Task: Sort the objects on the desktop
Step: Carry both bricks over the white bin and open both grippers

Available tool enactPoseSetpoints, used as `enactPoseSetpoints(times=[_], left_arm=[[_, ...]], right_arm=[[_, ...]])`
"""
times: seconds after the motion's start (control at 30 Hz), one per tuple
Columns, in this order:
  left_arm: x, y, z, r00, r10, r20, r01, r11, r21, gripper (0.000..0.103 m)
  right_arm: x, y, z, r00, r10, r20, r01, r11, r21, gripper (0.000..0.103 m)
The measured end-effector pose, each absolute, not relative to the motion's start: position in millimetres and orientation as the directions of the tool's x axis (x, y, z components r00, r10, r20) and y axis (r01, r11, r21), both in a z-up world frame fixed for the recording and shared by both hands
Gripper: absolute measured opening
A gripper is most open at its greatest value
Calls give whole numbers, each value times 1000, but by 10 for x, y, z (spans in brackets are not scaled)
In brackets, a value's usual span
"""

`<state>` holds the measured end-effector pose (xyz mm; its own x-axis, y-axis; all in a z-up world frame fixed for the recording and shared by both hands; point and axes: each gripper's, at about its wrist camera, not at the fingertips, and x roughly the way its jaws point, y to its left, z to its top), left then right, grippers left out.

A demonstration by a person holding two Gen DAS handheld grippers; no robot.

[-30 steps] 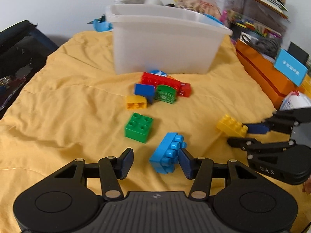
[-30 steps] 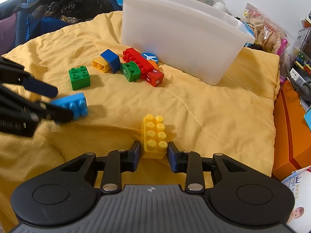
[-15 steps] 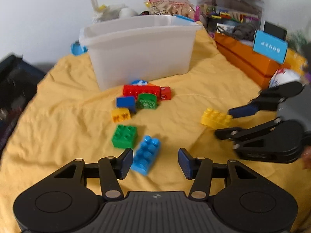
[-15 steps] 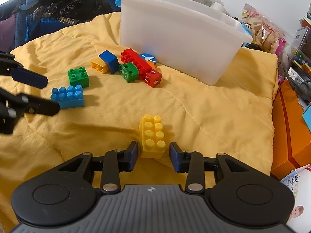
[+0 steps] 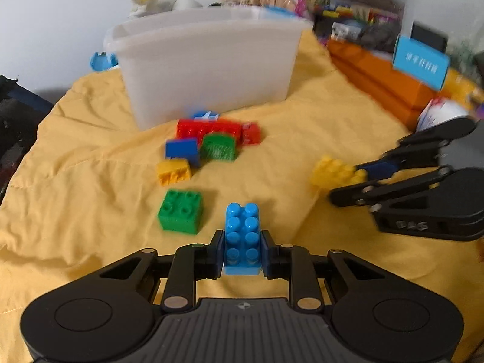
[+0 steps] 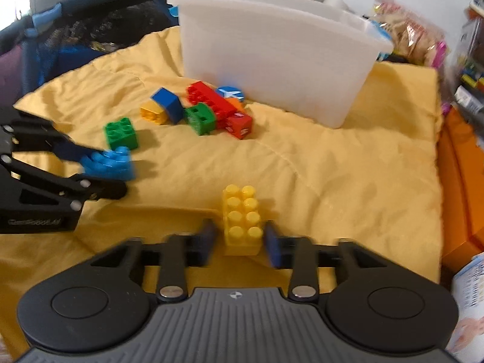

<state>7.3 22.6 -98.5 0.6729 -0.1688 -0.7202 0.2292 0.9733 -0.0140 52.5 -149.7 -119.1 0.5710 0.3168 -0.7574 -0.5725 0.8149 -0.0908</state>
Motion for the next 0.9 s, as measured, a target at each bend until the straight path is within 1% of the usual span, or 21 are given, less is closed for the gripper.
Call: enactPoseSetpoints(times=[0.13,0.23,0.3,0.37,0.43,0.5,0.6,0.67,0.73,0.8,0.87,0.9], left_arm=[[189,311,-469,750,-196,-632,226,973,-34,27],[413,397,5,816,-204,-541,228,973,-22,27],[609,450,283,858,-192,-477,223,975,9,27],[843,515,479,884,-166,-437,200,979,31,27],[1083,556,608,901,-138,-411,173,984,49,27],[1401,591,650,904,-94,-418,141,987,81,27],[1772,637,567,890,-59,-453,109,990,85,27],[1971,645,431,872,-39,-487,89,993,80,27],[2123,672,251,841,-5,-542,66,994,92,27],[2213,675,96,810,14,-587,52,994,96,30],[2164,678,36,800,7,-599,52,995,81,52],[2099,662,45,811,5,-585,51,996,79,56]], right_arm=[[535,-1494,-1003,577,343,-741,-573,817,-68,27],[613,-1476,-672,644,369,-670,-565,820,-92,27],[726,-1454,-425,689,382,-616,-557,823,-111,27],[878,-1421,-194,730,391,-561,-544,829,-129,27],[1071,-1388,8,747,410,-523,-536,837,-109,28],[1284,-1334,191,765,416,-491,-521,848,-94,28],[1606,-1200,368,793,399,-461,-496,861,-109,28],[1842,-1135,394,794,384,-471,-479,873,-96,28],[2033,-1102,336,796,353,-492,-451,888,-92,28],[2175,-1074,225,784,330,-525,-434,897,-84,28],[2249,-1033,87,772,294,-563,-415,905,-96,29],[2261,-1018,29,766,280,-578,-410,906,-105,31]])
